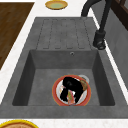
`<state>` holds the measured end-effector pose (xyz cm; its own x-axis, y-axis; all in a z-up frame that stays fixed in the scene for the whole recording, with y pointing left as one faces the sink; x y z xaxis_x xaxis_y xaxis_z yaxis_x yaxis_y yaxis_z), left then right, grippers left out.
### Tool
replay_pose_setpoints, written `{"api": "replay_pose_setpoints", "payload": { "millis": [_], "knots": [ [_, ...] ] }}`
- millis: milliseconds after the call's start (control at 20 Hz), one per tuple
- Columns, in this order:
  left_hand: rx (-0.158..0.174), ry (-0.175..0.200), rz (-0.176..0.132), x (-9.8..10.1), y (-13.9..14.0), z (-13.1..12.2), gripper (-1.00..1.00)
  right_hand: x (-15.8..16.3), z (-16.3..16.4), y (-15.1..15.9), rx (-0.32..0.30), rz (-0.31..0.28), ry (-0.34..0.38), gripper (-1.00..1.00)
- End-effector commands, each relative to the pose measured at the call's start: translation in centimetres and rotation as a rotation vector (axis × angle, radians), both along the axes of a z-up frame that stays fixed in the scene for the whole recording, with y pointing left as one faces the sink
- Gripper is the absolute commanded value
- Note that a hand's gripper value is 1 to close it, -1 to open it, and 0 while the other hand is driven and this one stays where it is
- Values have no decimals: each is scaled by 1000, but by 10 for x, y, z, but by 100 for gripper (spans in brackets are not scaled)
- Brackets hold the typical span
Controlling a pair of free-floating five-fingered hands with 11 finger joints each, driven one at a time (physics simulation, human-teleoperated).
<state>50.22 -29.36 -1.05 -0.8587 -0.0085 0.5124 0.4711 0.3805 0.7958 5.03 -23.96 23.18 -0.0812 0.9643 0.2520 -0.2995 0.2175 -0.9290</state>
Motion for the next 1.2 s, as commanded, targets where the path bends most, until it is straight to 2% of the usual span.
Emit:
{"api": "replay_pose_setpoints", "payload": {
  "millis": [0, 100, 200, 250, 300, 350, 450, 500, 550, 650, 700, 750, 800, 850, 900, 1050, 1100, 1150],
  "knots": [
    [-39, 3, -30, 26, 2, -25, 100, 0, 0, 0, 0, 0, 0, 0],
    [-47, -1, -27, 34, 0, -41, 100, 0, 0, 0, 0, 0, 0, 0],
    [-68, -23, -8, 40, -1, -52, 100, 0, 0, 0, 0, 0, 0, 0],
    [-78, -44, 3, 37, -2, -56, 100, 0, 0, 0, 0, 0, 0, 0],
    [-85, -43, 13, 38, -5, -61, 100, 0, 0, 0, 0, 0, 0, 0],
    [-100, -36, 11, 37, -5, -64, 100, 0, 0, 0, 0, 0, 0, 0],
    [-118, 17, 22, 34, 0, -57, 100, 0, 0, 0, 0, 0, 0, 0],
    [-61, 9, -8, 34, -1, -56, 100, 0, 0, 0, 0, 0, 0, 0],
    [-66, 5, -9, 30, 0, -55, 100, 0, 0, 0, 0, 0, 0, 0],
    [-75, -40, -7, 26, 5, -45, 100, 0, 0, 0, 0, 0, 0, 0],
    [-67, -71, -12, 21, 6, -38, 100, 0, 0, 0, 0, 0, 0, 0],
    [-79, -98, -33, 19, 11, -30, 100, 0, 0, 0, 0, 0, 0, 0],
    [-90, -110, -49, 17, 13, -24, 100, 0, 0, 0, 0, 0, 0, 0],
    [-91, -106, -52, 15, 15, -20, -100, 0, 0, 0, 0, 0, 0, 0],
    [-123, -60, -37, 9, 18, -13, -100, 0, 0, 0, 0, 0, 0, 0],
    [-137, -95, -39, -5, 25, -9, -100, 0, 0, 0, 0, 0, 0, 0],
    [-130, -75, -30, -9, 26, -9, -100, 0, 0, 0, 0, 0, 0, 0],
    [-132, -73, -26, -10, 28, -9, -100, 0, 0, 0, 0, 0, 0, 0]
  ]
}}
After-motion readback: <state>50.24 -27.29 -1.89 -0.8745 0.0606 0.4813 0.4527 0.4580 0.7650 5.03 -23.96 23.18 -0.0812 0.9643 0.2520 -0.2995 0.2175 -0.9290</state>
